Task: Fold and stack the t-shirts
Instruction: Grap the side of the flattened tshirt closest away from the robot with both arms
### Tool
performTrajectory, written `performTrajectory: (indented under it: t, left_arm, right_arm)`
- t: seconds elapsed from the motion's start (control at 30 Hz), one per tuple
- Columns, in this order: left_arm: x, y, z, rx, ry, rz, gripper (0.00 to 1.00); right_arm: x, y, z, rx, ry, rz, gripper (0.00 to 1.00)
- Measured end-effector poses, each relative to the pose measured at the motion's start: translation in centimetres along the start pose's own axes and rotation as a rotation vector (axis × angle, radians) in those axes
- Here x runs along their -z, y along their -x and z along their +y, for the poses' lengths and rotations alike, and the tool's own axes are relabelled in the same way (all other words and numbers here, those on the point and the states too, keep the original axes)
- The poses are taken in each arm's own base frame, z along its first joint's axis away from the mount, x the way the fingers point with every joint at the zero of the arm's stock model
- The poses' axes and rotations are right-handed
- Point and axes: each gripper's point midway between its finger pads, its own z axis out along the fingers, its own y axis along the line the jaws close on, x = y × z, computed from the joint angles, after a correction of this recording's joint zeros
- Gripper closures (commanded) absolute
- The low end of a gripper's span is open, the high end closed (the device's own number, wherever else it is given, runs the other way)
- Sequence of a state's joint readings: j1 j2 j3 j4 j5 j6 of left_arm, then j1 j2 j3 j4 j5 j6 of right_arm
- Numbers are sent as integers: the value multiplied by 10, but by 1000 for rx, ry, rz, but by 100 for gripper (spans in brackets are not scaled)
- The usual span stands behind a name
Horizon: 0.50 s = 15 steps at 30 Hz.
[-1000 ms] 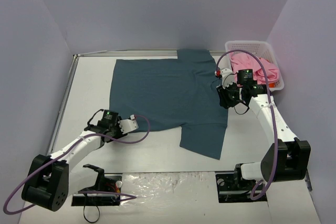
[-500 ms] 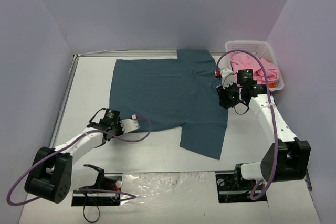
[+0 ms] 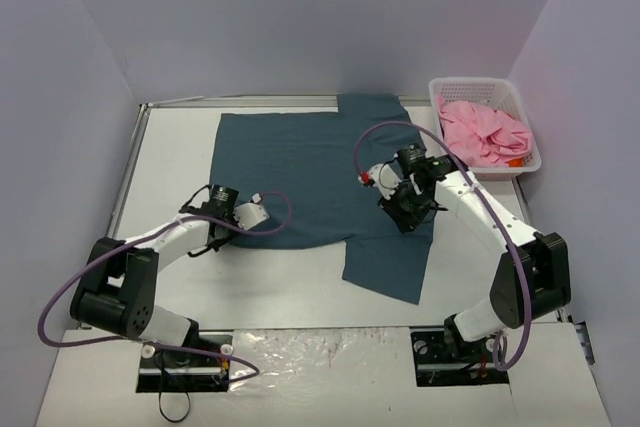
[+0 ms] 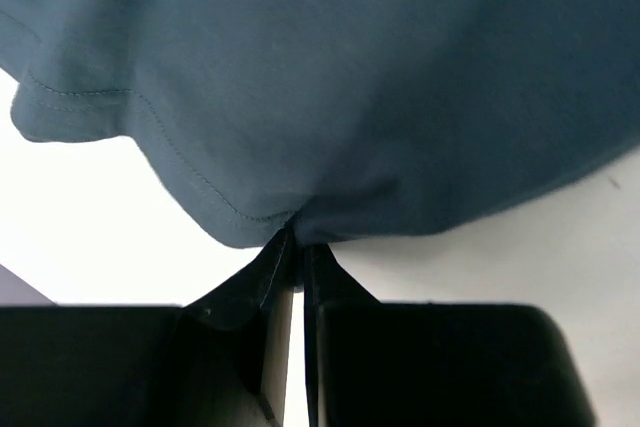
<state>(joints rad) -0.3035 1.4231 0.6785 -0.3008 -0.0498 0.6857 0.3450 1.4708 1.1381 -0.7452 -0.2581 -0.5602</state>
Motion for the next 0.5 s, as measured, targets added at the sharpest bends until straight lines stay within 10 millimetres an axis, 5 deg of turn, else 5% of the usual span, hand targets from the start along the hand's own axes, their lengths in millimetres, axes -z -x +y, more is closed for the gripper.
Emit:
performTrajectory:
  t: [0.5]
  left_arm:
    - [-14,8,66,288,74,58,98]
  right_arm:
    - [-20,-32,16,186,73,272,73]
